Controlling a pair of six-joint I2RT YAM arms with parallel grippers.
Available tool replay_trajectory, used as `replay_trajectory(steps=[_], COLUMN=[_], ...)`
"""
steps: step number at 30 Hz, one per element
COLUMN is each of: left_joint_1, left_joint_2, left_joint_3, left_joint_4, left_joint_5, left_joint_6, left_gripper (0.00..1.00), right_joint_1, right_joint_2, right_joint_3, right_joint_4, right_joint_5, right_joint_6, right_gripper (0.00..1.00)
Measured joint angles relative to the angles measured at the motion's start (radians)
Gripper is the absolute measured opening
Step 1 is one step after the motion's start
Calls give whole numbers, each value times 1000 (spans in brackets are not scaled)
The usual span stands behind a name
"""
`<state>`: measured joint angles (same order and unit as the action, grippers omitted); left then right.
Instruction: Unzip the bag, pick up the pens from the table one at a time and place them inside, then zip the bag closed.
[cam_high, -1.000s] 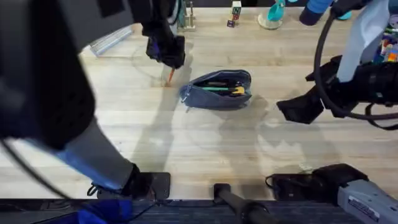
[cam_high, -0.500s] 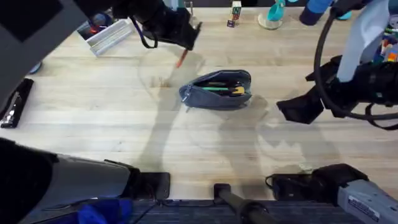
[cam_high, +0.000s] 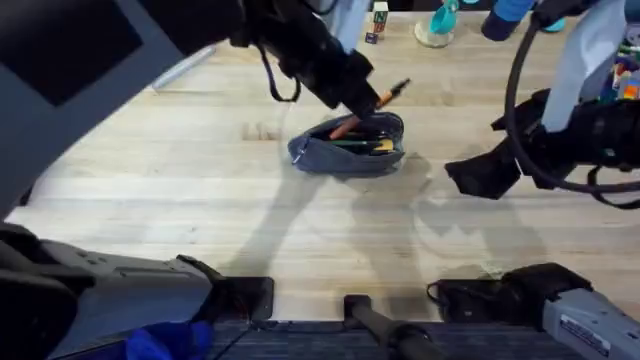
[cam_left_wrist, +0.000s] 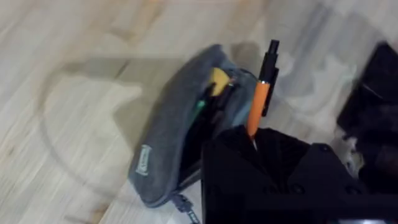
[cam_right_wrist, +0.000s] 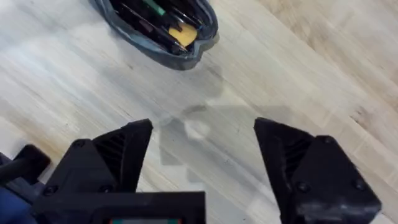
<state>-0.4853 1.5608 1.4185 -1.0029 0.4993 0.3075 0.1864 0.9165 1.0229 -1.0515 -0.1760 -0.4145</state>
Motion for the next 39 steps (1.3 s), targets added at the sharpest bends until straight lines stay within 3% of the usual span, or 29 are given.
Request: replay_trajectory(steps=[7, 13, 18, 26, 39], left_joint_1=[-53, -55, -55, -55, -55], left_joint_2=[0, 0, 13, 123, 132], left_joint_3=[0, 0, 0, 0, 0], left_joint_4=[-97, -135, -117, -65, 43], left_joint_5=[11, 10, 11, 22, 56], left_joint_6=[153, 324, 420, 464, 472], left_gripper=[42, 42, 43, 43, 42], right_joint_1=[0, 0, 0, 0, 0], right_joint_2=[0, 0, 0, 0, 0], right_joint_3=[0, 0, 0, 0, 0], right_joint_4=[0, 0, 0, 0, 0], right_joint_5=[0, 0, 0, 0, 0], right_joint_6=[0, 0, 0, 0, 0], right_gripper=[998, 998, 998, 998, 998])
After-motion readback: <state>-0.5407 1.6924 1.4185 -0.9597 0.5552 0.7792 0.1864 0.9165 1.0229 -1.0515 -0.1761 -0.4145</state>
